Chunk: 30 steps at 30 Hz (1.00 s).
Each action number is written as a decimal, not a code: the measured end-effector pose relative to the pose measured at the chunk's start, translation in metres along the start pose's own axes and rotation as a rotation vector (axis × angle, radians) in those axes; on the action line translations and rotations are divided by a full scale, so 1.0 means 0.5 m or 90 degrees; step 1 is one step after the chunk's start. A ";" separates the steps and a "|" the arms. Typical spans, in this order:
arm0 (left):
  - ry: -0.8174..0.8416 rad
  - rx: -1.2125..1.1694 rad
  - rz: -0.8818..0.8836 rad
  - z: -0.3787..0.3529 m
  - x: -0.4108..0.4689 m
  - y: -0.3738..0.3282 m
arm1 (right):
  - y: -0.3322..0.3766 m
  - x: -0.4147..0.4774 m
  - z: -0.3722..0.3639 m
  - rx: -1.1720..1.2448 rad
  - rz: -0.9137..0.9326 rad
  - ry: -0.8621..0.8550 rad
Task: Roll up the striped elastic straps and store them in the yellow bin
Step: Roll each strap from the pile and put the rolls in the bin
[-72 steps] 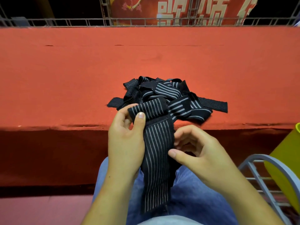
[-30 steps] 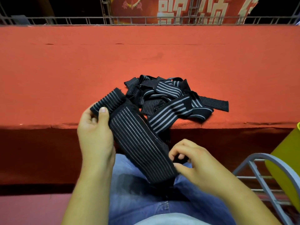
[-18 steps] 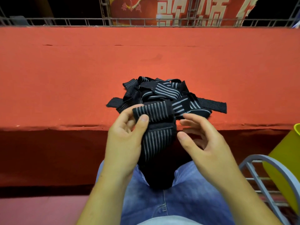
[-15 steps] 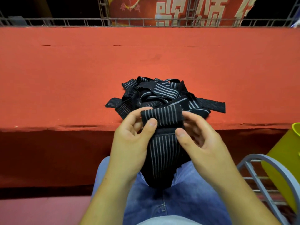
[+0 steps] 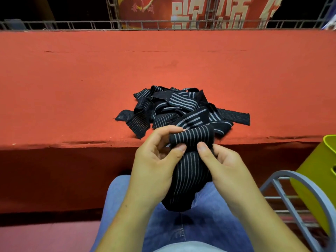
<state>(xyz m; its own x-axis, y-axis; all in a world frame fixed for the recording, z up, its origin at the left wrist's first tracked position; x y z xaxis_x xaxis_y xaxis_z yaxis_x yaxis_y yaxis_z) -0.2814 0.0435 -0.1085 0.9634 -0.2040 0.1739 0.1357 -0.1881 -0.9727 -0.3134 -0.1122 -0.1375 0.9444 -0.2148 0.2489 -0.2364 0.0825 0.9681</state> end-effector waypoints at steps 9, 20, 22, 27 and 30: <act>0.025 0.053 -0.015 -0.010 -0.002 -0.004 | -0.002 0.003 -0.005 0.026 -0.022 0.043; 0.084 0.020 0.011 -0.025 -0.009 -0.006 | 0.004 0.005 0.010 0.131 0.002 0.018; 0.068 0.015 0.012 -0.022 -0.005 -0.005 | 0.008 0.004 0.010 0.145 0.006 0.021; 0.036 0.019 0.039 -0.014 0.008 0.008 | 0.012 0.006 0.009 0.113 0.021 0.030; 0.033 0.033 0.025 -0.010 0.007 0.008 | 0.018 0.003 0.008 0.038 0.032 0.034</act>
<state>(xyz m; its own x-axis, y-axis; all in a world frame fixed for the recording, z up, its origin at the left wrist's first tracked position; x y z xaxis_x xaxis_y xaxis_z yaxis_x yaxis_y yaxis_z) -0.2786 0.0373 -0.1108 0.9553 -0.2598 0.1411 0.1105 -0.1290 -0.9855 -0.3149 -0.1157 -0.1281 0.9415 -0.1596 0.2967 -0.2952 0.0337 0.9548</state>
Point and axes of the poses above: each hand's wrist, its own x-axis towards the middle knuckle, its own z-axis out of the back of the hand, y = z × x, the point moved 8 cm from there along x, towards the middle knuckle, and after that the axes turned 10 degrees about z, right-handed, at the moved point
